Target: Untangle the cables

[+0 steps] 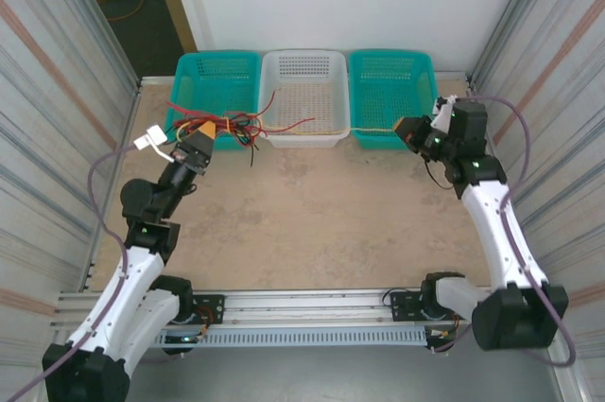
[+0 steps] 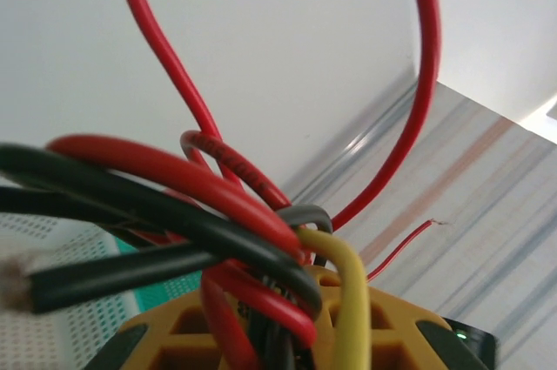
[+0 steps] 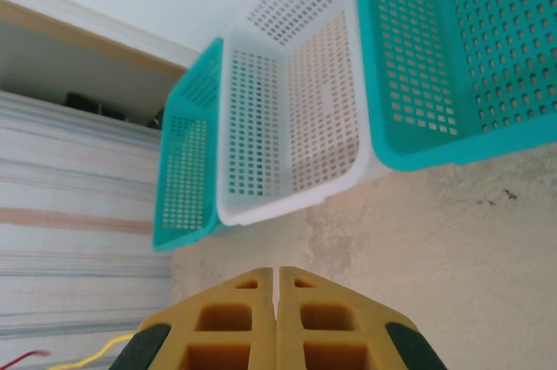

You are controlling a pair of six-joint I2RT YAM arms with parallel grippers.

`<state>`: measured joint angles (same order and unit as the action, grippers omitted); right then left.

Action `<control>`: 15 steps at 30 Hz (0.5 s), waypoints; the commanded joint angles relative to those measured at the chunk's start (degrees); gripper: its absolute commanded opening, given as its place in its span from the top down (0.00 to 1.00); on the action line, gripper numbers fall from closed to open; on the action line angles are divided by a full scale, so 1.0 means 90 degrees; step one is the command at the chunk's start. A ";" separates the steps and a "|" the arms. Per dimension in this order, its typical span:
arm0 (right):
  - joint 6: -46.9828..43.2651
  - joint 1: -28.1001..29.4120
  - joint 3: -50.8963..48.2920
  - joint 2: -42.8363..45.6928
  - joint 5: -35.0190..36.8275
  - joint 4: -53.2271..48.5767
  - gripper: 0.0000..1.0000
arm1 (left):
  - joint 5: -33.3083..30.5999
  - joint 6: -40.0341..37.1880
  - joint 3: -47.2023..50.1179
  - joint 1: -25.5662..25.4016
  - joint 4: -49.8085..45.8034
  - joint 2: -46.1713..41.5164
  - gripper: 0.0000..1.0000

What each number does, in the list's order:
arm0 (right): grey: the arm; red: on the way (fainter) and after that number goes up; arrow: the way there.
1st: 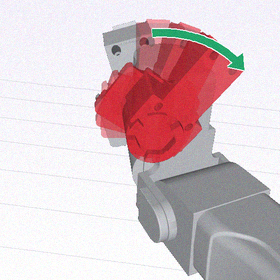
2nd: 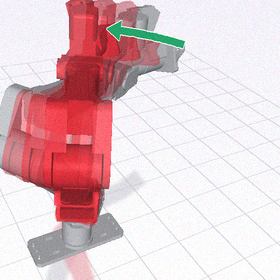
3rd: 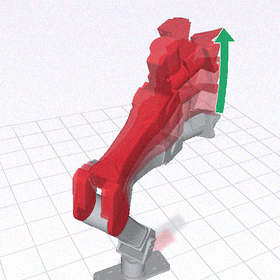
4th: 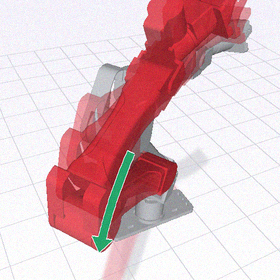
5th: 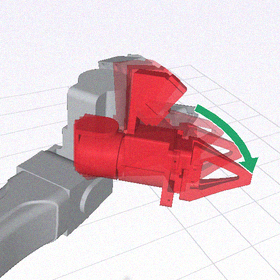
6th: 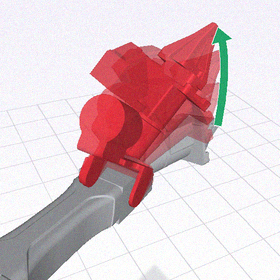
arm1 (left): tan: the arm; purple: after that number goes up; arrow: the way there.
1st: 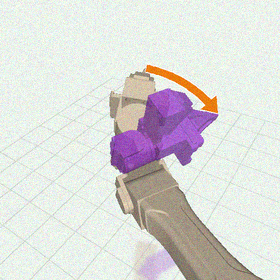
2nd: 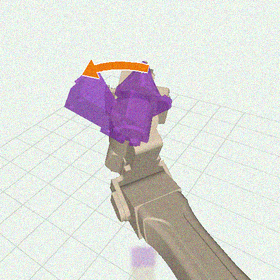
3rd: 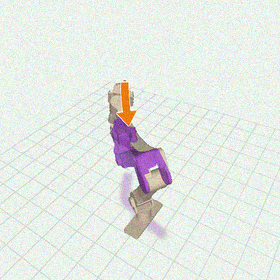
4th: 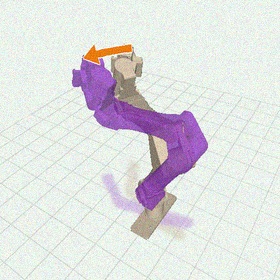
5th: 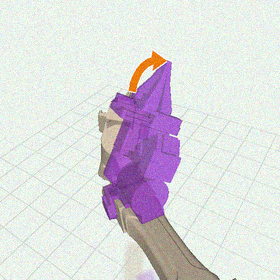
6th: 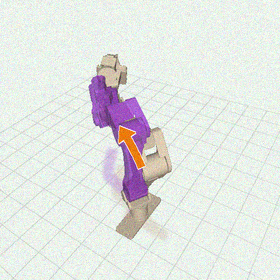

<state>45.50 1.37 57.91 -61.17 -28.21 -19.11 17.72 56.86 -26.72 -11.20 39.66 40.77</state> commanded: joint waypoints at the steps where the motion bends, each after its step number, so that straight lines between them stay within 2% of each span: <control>1: -0.0031 -0.0365 -0.0138 0.0400 0.0678 -0.0579 1.00 | -0.1441 -0.0059 0.0088 0.0194 -0.0012 -0.0289 1.00; 5: -0.0007 0.0002 0.0177 0.0790 0.0664 -0.0724 1.00 | -0.1473 0.0069 0.0196 0.0044 -0.0550 -0.0251 1.00; 9: -0.0391 0.0921 0.0387 0.1005 0.1018 -0.0959 1.00 | -0.1641 0.0011 0.0443 -0.0492 -0.1333 -0.0318 1.00; 12: -0.0556 0.1560 0.0286 0.1169 0.1368 -0.1073 1.00 | -0.2157 0.0153 0.0850 -0.1041 -0.1916 -0.0448 1.00; 15: -0.0543 0.1870 0.0132 0.1241 0.1587 -0.1118 1.00 | -0.2626 0.0479 0.1394 -0.1469 -0.2204 -0.0539 1.00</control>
<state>42.57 16.27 59.35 -51.40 -17.69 -27.88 1.32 59.00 -17.37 -22.00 25.43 36.88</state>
